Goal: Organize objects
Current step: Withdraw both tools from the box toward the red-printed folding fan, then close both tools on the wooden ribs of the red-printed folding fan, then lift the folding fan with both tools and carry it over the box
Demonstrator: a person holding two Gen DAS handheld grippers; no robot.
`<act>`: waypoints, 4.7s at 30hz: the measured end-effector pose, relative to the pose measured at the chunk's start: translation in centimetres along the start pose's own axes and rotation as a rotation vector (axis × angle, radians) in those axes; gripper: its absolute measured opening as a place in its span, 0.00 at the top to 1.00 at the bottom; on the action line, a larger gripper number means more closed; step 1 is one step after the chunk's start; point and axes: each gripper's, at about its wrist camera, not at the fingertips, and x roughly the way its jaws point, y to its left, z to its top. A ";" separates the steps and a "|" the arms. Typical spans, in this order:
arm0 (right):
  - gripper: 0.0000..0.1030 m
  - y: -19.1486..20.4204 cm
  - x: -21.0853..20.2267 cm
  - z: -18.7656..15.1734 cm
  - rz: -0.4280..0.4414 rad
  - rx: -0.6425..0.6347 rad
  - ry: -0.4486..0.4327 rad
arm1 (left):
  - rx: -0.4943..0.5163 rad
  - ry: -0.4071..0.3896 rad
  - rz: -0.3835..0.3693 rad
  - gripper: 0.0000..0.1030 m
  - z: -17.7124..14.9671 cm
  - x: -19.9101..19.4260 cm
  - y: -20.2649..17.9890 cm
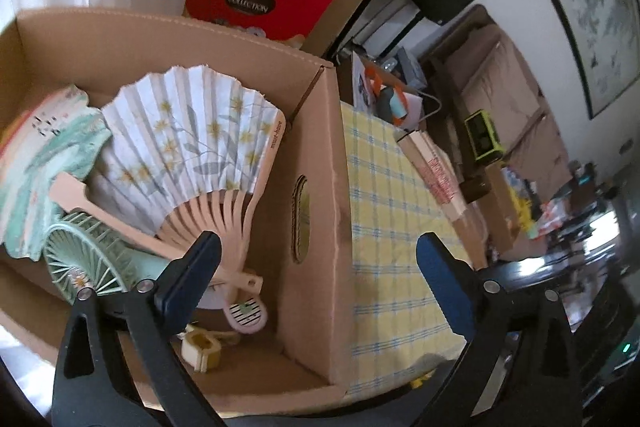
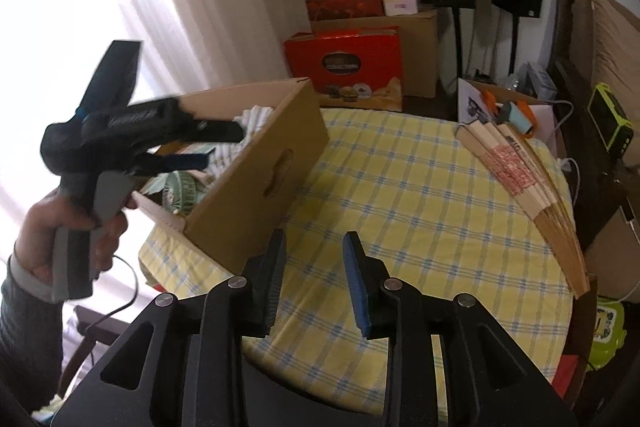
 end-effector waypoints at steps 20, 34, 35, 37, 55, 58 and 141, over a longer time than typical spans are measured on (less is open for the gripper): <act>0.19 -5.6 -1.9 -1.0 -0.204 0.086 -0.029 | 0.263 -0.058 0.030 0.00 -4.0 -0.9 -9.5; 0.17 -13.7 -2.4 -2.7 -0.348 0.182 0.000 | 0.330 0.036 -0.042 0.00 -6.1 4.1 -14.7; 0.17 -14.5 -2.4 -2.8 -0.358 0.190 0.001 | 0.330 0.047 -0.047 0.00 -6.3 4.6 -14.8; 0.17 -16.4 -2.3 -3.1 -0.379 0.208 -0.002 | 0.332 0.065 -0.057 0.00 -6.5 5.7 -15.2; 0.36 -22.7 2.6 -4.8 -0.417 0.184 0.094 | 0.265 0.140 -0.068 0.00 -6.4 12.4 -15.9; 0.52 -22.9 3.4 -4.7 -0.418 0.177 0.116 | 0.227 0.161 -0.103 0.00 -6.5 13.2 -15.5; 0.87 15.2 5.5 5.8 0.188 -0.262 0.046 | -0.352 -0.247 -0.460 0.50 -3.6 -3.3 7.3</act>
